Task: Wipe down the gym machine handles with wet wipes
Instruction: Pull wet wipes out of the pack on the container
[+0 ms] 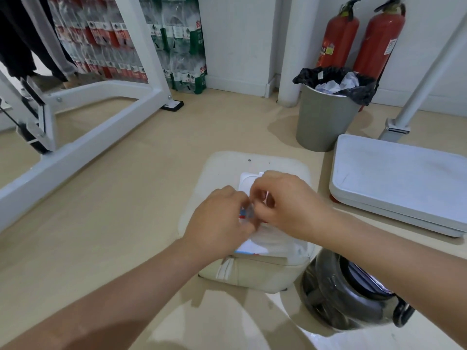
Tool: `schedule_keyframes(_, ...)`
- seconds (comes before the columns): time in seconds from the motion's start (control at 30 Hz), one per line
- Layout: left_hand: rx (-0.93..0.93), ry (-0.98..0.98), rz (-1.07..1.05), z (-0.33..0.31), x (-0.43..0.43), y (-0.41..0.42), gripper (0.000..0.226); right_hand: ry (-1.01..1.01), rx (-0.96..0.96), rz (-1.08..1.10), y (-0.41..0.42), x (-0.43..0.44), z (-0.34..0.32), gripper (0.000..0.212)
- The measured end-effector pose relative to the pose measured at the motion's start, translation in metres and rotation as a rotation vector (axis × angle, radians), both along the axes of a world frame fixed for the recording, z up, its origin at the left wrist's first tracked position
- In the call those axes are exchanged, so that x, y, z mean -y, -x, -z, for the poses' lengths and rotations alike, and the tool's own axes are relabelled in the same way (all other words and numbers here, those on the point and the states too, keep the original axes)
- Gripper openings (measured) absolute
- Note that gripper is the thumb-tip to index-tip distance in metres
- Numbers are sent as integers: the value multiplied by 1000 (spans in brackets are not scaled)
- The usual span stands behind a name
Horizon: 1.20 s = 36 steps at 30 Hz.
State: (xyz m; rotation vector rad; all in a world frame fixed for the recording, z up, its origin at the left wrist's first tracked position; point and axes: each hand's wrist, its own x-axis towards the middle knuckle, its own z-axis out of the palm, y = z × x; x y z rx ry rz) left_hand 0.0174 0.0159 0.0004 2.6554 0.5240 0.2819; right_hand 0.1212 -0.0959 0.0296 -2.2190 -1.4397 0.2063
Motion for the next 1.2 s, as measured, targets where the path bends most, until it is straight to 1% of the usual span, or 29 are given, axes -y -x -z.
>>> schedule_keyframes(0.07,31,166,-120,0,-5,-5,15,-136,-342,111,-6,-3,4,10)
schedule_keyframes(0.1,46,208,-157,0,-8,-5,16,-166,-474,146,-9,-2,5,9)
schedule_keyframes(0.13,57,252,-179,1,-12,-4,16,-142,-512,141,-13,1,4,9)
schedule_keyframes(0.17,65,318,-192,1,-15,-3,17,-65,-460,83,-16,5,4,8)
schedule_keyframes(0.2,67,405,-198,1,-17,-1,17,50,-346,-2,-19,8,5,9)
schedule_keyframes(0.23,65,494,-201,0,-19,1,17,166,-180,-88,-20,9,8,11)
schedule_keyframes(0.27,63,561,-201,0,-21,2,16,241,34,-171,-19,10,12,13)
schedule_keyframes(0.3,64,600,-199,-1,-22,2,15,263,268,-245,-16,9,17,12)
schedule_keyframes(0.33,68,617,-193,-1,-23,2,15,253,462,-304,-14,8,22,8)
schedule_keyframes(0.37,74,620,-182,-1,-24,2,15,241,578,-339,-11,7,25,7)
schedule_keyframes(0.43,80,598,-163,-1,-24,2,16,278,703,-365,-5,4,21,14)
schedule_keyframes(0.5,81,586,-149,0,-24,2,15,293,738,-362,-2,0,19,18)
schedule_keyframes(0.6,86,586,-141,4,-26,3,12,319,677,-378,7,-6,18,14)
schedule_keyframes(0.67,97,542,-138,7,-26,5,10,364,630,-388,3,-9,18,16)
schedule_keyframes(0.77,149,455,-77,12,-24,8,17,394,499,-426,-7,-10,20,14)
schedule_keyframes(0.8,162,386,-19,12,-24,9,18,386,437,-417,-11,-9,22,16)
schedule_keyframes(0.87,137,187,112,9,-24,7,18,346,307,-380,-15,-6,24,18)
schedule_keyframes(0.93,58,8,211,4,-24,4,22,286,204,-321,-17,-3,26,14)
schedule_keyframes(1.0,-22,-90,272,-2,-23,-1,25,267,113,-259,-20,0,27,10)
schedule_keyframes(1.1,-81,-125,293,-8,-19,-7,25,230,30,-221,-19,1,28,10)
schedule_keyframes(1.2,-88,-32,226,-7,-17,-11,16,175,-3,-207,-17,3,29,10)
